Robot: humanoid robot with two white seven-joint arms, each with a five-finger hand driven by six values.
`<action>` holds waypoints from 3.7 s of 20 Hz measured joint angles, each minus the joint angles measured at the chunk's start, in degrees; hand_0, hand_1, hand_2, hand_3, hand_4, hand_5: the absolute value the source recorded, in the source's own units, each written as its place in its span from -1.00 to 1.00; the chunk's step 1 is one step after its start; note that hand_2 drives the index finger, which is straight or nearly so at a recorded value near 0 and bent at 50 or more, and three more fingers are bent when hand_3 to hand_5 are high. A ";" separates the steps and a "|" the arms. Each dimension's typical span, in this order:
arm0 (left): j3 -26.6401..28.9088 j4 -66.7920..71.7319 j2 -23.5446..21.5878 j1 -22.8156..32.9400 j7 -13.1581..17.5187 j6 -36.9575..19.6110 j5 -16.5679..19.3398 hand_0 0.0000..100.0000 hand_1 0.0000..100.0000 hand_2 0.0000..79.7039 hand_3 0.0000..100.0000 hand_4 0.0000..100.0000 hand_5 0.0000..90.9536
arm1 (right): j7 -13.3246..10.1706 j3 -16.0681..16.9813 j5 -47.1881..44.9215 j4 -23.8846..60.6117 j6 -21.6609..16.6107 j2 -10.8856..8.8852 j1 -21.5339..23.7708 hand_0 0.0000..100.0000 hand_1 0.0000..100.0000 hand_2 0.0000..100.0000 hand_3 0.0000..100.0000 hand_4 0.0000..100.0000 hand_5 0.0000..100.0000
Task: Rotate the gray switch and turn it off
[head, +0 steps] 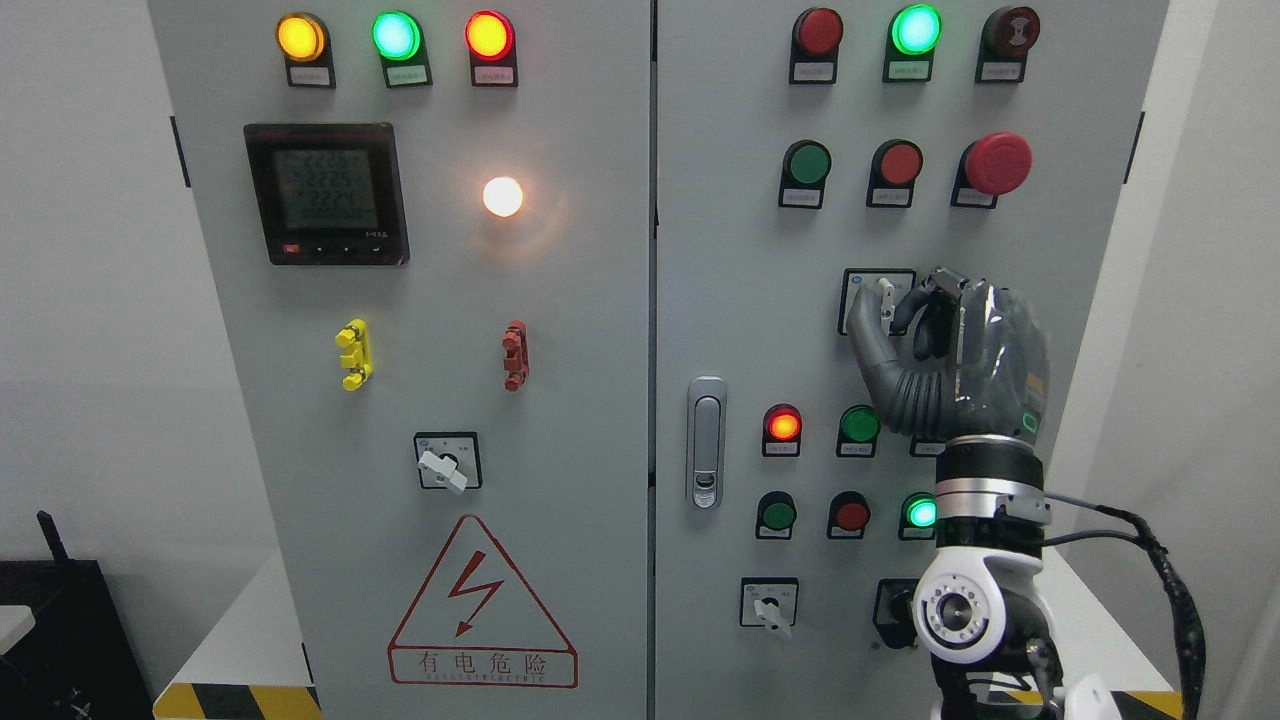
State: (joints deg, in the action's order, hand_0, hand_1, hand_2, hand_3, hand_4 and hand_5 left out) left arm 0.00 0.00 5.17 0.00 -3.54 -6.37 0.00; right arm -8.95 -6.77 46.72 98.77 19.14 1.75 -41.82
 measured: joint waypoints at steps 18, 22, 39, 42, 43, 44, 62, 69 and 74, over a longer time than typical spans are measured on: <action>0.00 0.00 0.00 0.00 0.18 0.00 0.00 -0.76 -0.22 -1.00 -1.00 -1.00 -1.00 | -0.35 0.12 0.04 0.03 -0.63 -0.64 0.31 -0.51 -0.12 0.41 1.00 1.00 1.00; 0.00 0.00 0.00 0.00 0.18 0.00 0.00 -0.76 -0.22 -1.00 -1.00 -1.00 -1.00 | -0.57 0.25 0.04 0.03 -0.70 -0.98 0.36 -0.51 -0.12 0.40 1.00 1.00 1.00; 0.00 0.00 0.00 0.00 0.22 0.00 0.00 -0.76 -0.22 -1.00 -1.00 -1.00 -1.00 | -0.74 0.71 -0.10 2.23 -0.83 -1.58 2.57 -0.51 -0.16 0.41 1.00 1.00 1.00; 0.00 0.00 0.00 0.00 0.22 0.00 0.00 -0.76 -0.22 -1.00 -1.00 -1.00 -1.00 | -0.83 0.80 -0.12 3.43 -0.90 -1.91 3.15 -0.51 -0.16 0.41 1.00 1.00 1.00; 0.00 0.00 0.00 0.00 0.22 0.00 0.00 -0.76 -0.22 -1.00 -1.00 -1.00 -1.00 | -0.90 0.82 -0.12 3.92 -0.91 -2.14 3.34 -0.51 -0.17 0.41 1.00 1.00 1.00; 0.00 0.00 0.00 0.00 0.22 0.00 0.00 -0.76 -0.22 -1.00 -1.00 -1.00 -1.00 | -0.94 0.84 -0.12 4.36 -1.00 -2.34 3.59 -0.51 -0.18 0.41 1.00 1.00 1.00; 0.00 0.00 -0.01 0.00 0.21 0.00 0.00 -0.76 -0.22 -1.00 -1.00 -1.00 -1.00 | -2.10 1.35 -0.37 15.19 -18.31 -9.09 14.03 -0.36 -0.51 -0.11 -0.03 -0.18 -0.21; 0.00 0.00 -0.01 0.00 0.21 0.00 0.00 -0.76 -0.22 -1.00 -1.00 -1.00 -1.00 | 1.06 1.70 -0.39 17.34 -20.18 -12.68 17.33 -0.37 -0.67 -0.70 -0.82 -1.00 -1.00; 0.00 0.00 -0.01 0.00 0.21 0.00 0.00 -0.76 -0.22 -1.00 -1.00 -1.00 -1.00 | 1.31 1.94 -0.40 18.27 -20.32 -14.42 18.74 -0.39 -0.75 -0.88 -0.93 -1.00 -1.00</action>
State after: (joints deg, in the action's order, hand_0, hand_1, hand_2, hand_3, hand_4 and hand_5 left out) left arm 0.00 0.00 5.16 0.00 -3.33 -6.37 0.00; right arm -7.64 -4.83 46.32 117.04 -1.18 -12.68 -23.07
